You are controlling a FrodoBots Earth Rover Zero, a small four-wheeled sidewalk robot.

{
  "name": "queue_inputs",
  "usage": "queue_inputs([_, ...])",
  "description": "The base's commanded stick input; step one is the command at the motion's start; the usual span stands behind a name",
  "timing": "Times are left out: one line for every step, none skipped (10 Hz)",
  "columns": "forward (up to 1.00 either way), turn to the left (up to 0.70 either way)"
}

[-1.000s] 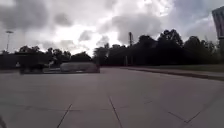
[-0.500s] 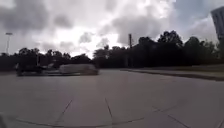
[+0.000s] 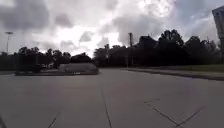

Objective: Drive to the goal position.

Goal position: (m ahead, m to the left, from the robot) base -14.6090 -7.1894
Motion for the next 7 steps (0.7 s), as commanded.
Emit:
queue_inputs([0.70, -0.35])
queue_inputs([0.70, -0.35])
queue_inputs([0.70, -0.35])
queue_inputs([0.70, -0.35])
queue_inputs([0.70, -0.35])
queue_inputs([0.70, -0.35])
queue_inputs([0.70, -0.33])
